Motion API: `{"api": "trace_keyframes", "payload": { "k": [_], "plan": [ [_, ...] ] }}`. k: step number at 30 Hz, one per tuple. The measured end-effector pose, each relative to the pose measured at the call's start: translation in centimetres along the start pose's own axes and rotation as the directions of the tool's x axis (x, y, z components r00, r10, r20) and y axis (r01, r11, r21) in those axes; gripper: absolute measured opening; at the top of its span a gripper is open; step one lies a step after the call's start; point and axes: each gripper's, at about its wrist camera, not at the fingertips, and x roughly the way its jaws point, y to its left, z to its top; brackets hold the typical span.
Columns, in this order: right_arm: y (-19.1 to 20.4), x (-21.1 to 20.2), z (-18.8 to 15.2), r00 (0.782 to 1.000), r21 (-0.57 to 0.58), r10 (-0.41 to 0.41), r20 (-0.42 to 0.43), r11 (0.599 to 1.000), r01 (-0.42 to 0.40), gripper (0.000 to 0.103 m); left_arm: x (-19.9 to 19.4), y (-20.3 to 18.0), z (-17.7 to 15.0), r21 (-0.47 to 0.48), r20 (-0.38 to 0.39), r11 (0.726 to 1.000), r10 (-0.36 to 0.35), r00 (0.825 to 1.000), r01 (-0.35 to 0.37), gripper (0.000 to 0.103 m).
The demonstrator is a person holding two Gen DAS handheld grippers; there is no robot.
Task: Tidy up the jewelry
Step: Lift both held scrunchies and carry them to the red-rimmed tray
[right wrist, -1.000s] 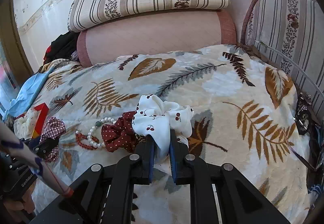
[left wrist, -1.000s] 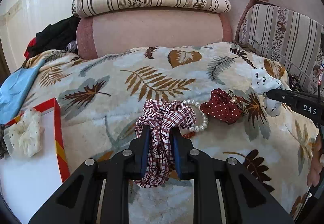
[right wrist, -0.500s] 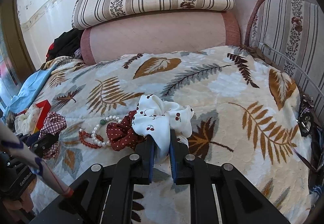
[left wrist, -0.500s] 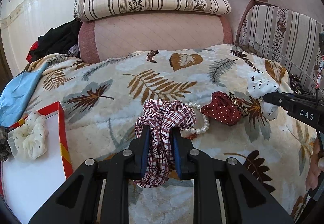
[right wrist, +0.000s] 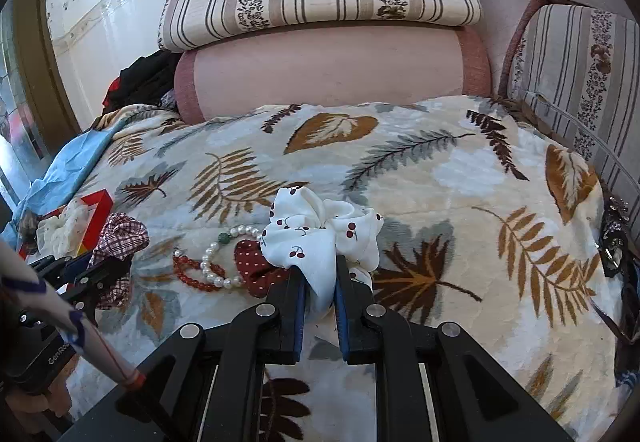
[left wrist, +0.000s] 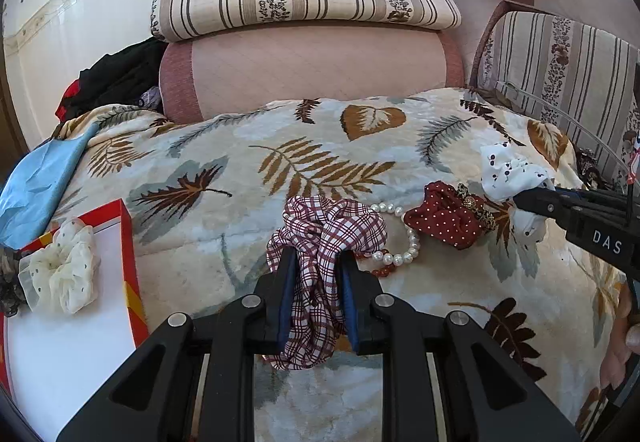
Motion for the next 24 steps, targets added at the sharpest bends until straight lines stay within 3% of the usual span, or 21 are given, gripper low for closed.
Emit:
{"api": "trace_keyframes", "payload": {
  "k": [10,24],
  "plan": [
    [2.1,0.2,0.1,0.999,-0.026,0.037,0.003,0.999,-0.037,0.014,-1.6,1.5,0.0,-0.013,0.021,1.000,0.028,0.999,-0.028,0.020],
    [7.4,0.5,0.0,0.996,-0.088,0.093,0.010,0.992,-0.092,0.014,-4.0,7.2,-0.5,-0.097,0.041,0.992,0.080,0.996,-0.076,0.021]
  ]
}}
